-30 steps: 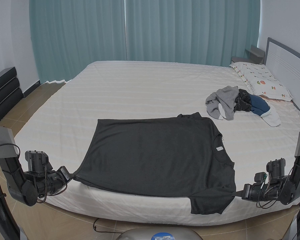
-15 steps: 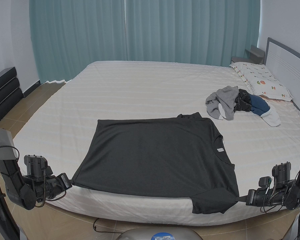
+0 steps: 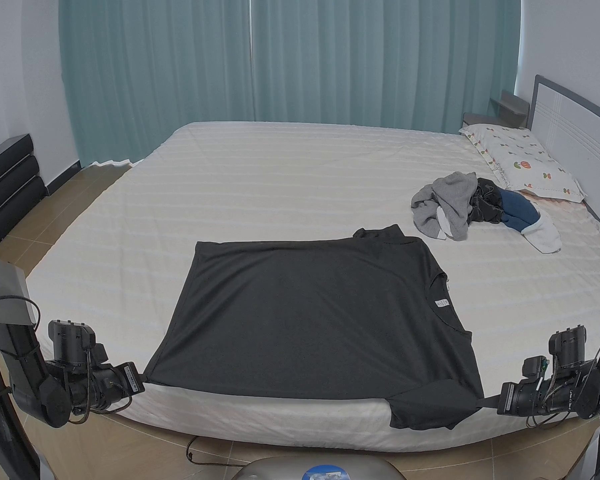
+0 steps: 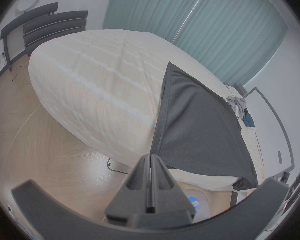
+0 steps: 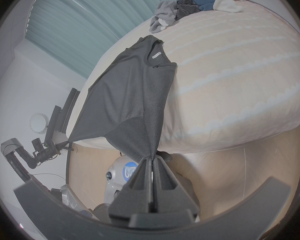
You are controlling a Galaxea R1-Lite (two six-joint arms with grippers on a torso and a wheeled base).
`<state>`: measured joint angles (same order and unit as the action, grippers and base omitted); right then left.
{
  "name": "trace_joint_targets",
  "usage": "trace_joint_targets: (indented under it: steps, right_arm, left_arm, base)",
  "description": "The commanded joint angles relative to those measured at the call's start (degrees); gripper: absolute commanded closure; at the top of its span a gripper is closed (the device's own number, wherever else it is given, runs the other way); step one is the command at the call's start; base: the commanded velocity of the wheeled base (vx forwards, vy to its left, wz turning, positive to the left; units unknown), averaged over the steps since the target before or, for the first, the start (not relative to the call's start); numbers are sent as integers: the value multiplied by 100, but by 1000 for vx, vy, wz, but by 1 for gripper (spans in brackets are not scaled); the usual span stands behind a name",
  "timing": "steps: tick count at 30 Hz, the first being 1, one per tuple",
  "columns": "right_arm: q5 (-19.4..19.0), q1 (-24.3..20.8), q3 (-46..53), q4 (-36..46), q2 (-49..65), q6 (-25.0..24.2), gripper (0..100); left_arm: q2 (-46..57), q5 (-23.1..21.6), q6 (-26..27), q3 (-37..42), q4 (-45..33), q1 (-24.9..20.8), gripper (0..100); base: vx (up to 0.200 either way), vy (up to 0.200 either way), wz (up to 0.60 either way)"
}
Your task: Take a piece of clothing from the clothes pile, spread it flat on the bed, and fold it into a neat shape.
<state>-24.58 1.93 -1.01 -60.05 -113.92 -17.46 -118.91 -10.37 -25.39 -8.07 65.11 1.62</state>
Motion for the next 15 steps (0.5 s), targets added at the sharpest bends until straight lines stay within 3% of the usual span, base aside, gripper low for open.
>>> trace_joint_targets:
  steps: [1, 13, 15]
  right_arm:
    - [-3, 177, 101, 187, 186, 181, 100]
    - [-38, 247, 101, 767, 415, 621, 100]
    - [-30, 247, 101, 767, 415, 629, 100]
  left_arm:
    - [-36, -8, -1, 25, 2, -22, 100]
    - [-89, 9, 78, 121, 2, -171, 100]
    - [-62, 9, 324, 227, 2, -162, 100]
  base:
    - [0, 0, 0]
    - [0, 0, 0]
    - [0, 0, 0]
